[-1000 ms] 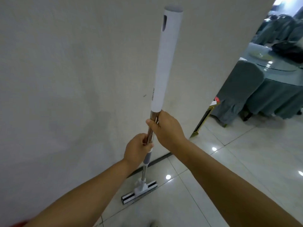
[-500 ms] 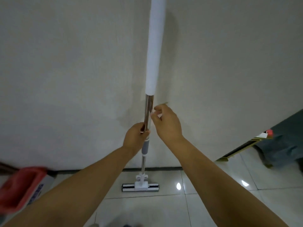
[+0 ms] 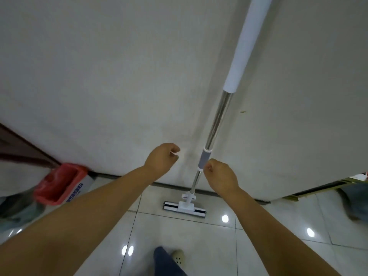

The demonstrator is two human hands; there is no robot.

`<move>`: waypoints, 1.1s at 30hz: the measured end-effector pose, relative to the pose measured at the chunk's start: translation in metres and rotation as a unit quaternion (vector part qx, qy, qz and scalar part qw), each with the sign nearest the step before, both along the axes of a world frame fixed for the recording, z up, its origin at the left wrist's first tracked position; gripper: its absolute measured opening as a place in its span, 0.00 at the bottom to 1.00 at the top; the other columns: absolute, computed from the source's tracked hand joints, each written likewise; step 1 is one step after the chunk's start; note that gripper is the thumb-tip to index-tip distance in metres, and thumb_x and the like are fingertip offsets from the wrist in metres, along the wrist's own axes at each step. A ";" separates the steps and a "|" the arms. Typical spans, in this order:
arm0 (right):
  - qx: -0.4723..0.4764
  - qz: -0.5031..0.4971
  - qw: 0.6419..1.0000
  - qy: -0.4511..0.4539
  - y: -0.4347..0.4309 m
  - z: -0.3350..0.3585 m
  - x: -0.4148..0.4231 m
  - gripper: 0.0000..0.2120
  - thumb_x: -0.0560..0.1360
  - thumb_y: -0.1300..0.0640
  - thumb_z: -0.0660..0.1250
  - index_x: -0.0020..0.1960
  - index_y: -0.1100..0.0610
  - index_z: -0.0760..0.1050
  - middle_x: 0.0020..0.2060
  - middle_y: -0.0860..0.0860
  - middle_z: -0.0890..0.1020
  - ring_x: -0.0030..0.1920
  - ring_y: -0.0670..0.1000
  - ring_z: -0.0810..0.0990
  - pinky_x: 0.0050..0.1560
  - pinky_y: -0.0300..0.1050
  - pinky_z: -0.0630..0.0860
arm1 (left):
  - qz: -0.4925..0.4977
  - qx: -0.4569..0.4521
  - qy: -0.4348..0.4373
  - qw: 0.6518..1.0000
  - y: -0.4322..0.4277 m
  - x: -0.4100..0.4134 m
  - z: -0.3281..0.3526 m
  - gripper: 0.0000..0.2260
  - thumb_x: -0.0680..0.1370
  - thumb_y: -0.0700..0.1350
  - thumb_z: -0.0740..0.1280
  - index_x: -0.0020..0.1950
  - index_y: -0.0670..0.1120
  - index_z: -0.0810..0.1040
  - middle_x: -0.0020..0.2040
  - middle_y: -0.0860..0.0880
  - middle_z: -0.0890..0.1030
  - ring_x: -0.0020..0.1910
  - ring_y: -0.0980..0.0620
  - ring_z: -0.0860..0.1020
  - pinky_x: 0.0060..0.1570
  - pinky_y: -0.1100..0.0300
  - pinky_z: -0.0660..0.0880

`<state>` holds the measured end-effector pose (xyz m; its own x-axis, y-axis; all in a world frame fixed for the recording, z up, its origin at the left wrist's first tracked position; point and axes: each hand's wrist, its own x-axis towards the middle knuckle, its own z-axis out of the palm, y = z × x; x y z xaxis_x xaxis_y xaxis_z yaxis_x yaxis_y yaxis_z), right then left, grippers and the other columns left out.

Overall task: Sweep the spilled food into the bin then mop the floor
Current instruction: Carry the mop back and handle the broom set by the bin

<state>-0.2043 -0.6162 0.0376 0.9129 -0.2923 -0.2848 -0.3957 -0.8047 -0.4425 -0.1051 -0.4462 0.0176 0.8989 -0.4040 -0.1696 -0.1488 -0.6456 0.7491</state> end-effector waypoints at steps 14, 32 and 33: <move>-0.190 0.248 0.943 0.118 0.331 -0.011 0.013 0.14 0.81 0.57 0.55 0.37 0.55 0.64 0.33 0.48 0.71 0.41 0.50 0.72 0.29 0.39 0.61 | 0.264 0.050 0.075 0.960 0.469 -0.110 -0.014 0.11 0.75 0.40 0.69 0.57 0.43 0.80 0.53 0.46 0.82 0.50 0.52 0.77 0.52 0.63 0.71; -0.082 0.469 0.878 -0.038 0.742 0.024 0.101 0.11 0.78 0.54 0.58 0.50 0.56 0.78 0.48 0.55 0.83 0.48 0.56 0.80 0.43 0.43 0.73 | 0.489 0.025 0.061 0.870 0.771 -0.134 0.003 0.09 0.77 0.40 0.65 0.56 0.45 0.80 0.51 0.49 0.81 0.48 0.54 0.76 0.48 0.67 0.68; -0.068 0.472 0.878 -0.047 0.757 0.026 0.113 0.11 0.78 0.53 0.59 0.50 0.56 0.78 0.47 0.55 0.83 0.48 0.57 0.80 0.44 0.45 0.75 | 0.492 0.026 0.057 0.868 0.779 -0.126 0.004 0.09 0.77 0.40 0.65 0.55 0.45 0.81 0.50 0.49 0.81 0.47 0.54 0.76 0.48 0.68 0.67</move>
<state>-0.0913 0.1411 0.0640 0.7844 0.5813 -0.2161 0.5089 -0.8025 -0.3116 -0.2312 0.3332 0.0219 0.7810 0.5603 -0.2760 0.5673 -0.4515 0.6887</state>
